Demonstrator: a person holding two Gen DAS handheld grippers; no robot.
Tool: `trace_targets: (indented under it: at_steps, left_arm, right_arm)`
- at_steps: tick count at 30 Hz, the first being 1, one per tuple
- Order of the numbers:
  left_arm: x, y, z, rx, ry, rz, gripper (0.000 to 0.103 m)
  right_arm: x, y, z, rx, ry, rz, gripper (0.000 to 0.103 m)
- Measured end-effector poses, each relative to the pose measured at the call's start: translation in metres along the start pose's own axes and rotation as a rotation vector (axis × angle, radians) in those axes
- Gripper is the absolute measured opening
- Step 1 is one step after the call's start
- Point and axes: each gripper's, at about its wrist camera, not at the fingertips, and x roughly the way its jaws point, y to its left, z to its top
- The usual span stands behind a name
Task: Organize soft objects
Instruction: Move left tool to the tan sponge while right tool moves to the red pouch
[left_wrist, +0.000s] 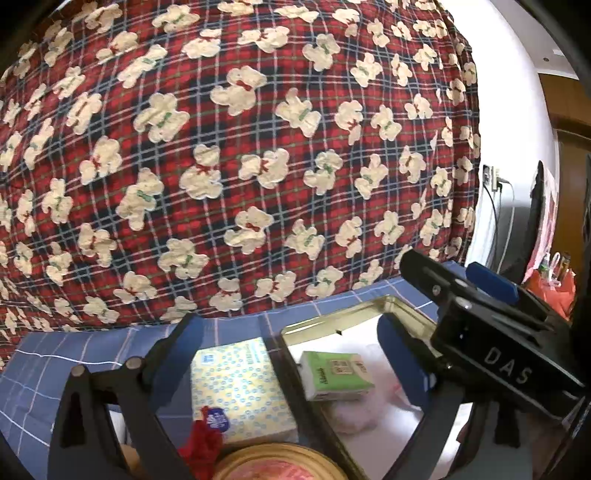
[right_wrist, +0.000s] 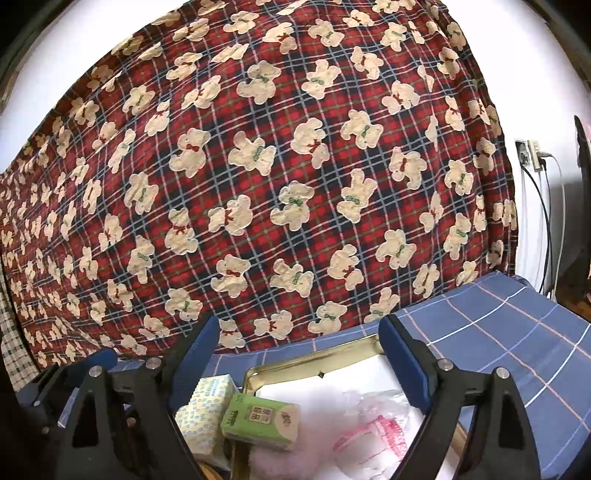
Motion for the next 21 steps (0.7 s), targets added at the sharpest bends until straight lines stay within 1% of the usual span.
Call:
trace_targets:
  at_steps: [6,9,12,14,16,18,21]
  left_arm:
    - [-0.015,0.017,-0.004,-0.024,-0.040,0.040,0.098]
    - [-0.023,0.028,-0.006,-0.040,-0.061,0.073,0.098]
    - [-0.034,0.042,-0.009,-0.055,-0.081,0.108,0.099]
    - [-0.042,0.053,-0.014,-0.066,-0.100,0.145,0.100]
    - [-0.049,0.069,-0.022,-0.082,-0.114,0.206,0.101]
    - [-0.055,0.083,-0.028,-0.101,-0.110,0.253,0.101]
    - [-0.065,0.113,-0.038,-0.150,-0.102,0.316,0.101]
  right_arm:
    - [-0.007,0.010,-0.001,-0.036,-0.044,0.019,0.090]
    - [-0.011,0.012,-0.002,-0.031,-0.064,0.050,0.090]
    - [-0.011,0.019,-0.004,-0.042,-0.065,0.077,0.090]
    - [-0.012,0.027,-0.006,-0.066,-0.060,0.099,0.090]
    - [-0.014,0.038,-0.010,-0.106,-0.063,0.122,0.090]
    - [-0.017,0.047,-0.014,-0.130,-0.066,0.147,0.090]
    - [-0.023,0.063,-0.021,-0.170,-0.069,0.207,0.090]
